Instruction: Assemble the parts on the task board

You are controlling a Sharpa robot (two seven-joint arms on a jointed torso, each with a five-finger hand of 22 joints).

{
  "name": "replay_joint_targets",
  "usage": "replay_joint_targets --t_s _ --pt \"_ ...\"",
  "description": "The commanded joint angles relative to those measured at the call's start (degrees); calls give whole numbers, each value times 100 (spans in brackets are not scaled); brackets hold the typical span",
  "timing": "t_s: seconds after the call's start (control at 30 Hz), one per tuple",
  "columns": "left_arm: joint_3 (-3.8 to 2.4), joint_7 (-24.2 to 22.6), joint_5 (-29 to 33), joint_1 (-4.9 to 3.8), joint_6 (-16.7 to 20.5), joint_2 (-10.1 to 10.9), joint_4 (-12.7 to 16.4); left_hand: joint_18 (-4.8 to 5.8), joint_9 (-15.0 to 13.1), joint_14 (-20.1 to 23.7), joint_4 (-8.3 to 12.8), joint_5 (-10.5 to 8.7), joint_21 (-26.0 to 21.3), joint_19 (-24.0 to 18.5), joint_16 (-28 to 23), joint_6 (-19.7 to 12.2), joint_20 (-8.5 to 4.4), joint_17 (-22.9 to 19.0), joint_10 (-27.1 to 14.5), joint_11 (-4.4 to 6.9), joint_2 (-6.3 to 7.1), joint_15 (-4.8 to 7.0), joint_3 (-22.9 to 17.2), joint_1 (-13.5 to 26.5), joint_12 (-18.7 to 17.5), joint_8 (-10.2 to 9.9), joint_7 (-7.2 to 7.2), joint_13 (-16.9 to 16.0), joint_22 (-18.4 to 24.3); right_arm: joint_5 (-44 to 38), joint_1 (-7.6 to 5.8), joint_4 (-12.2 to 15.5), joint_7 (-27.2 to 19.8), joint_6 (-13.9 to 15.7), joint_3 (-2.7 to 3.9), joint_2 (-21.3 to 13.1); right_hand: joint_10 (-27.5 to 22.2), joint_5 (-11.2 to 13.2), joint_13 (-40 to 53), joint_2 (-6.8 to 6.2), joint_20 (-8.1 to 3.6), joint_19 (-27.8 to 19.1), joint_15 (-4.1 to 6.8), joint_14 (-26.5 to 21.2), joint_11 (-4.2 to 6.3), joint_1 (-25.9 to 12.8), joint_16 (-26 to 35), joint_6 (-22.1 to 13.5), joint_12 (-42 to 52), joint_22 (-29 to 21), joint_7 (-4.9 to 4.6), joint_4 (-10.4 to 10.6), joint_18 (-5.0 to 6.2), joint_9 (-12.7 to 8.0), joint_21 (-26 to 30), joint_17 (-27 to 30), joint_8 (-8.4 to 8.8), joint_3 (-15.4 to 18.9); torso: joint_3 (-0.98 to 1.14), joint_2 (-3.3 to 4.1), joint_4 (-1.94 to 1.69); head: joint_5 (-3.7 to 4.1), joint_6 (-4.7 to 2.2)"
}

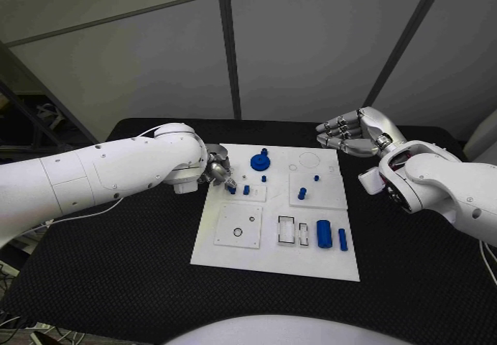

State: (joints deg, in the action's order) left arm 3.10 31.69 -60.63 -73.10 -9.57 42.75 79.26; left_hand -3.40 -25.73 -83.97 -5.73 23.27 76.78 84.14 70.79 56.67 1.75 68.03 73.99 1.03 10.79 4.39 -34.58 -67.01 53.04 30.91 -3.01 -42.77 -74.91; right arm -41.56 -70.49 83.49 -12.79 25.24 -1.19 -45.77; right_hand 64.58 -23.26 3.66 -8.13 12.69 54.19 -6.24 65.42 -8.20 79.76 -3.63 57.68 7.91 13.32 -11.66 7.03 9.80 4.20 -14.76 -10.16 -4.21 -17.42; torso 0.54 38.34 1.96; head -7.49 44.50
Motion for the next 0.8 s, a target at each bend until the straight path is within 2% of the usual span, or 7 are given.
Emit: replay_joint_targets --t_s 0.03,0.8 --pt "1 64 -109 4 -109 -7 15 3 -7 -119 792 18 14 94 32 46 -41 9 92 55 -31 57 -824 -11 20 30 1 -6 -271 12 -11 5 -38 -44 5 -1 -16 -27 -7 7 -8 36 -16 -22 -23 -54 -5 -1 -18 -5 -27 -8 63 -1 32 10 32 14 -1 0 -3 8 1" --pt "4 195 -110 8 -374 -140 -71 18 -43 -123 762 28 69 120 34 88 -50 10 162 76 -13 66 -801 128 28 90 36 0 -332 12 -11 5 -38 -51 5 5 -16 -27 -7 7 -8 36 -16 -22 -23 -54 -5 -1 -18 -5 -27 -8 63 -1 32 10 32 14 3 4 5 10 16"
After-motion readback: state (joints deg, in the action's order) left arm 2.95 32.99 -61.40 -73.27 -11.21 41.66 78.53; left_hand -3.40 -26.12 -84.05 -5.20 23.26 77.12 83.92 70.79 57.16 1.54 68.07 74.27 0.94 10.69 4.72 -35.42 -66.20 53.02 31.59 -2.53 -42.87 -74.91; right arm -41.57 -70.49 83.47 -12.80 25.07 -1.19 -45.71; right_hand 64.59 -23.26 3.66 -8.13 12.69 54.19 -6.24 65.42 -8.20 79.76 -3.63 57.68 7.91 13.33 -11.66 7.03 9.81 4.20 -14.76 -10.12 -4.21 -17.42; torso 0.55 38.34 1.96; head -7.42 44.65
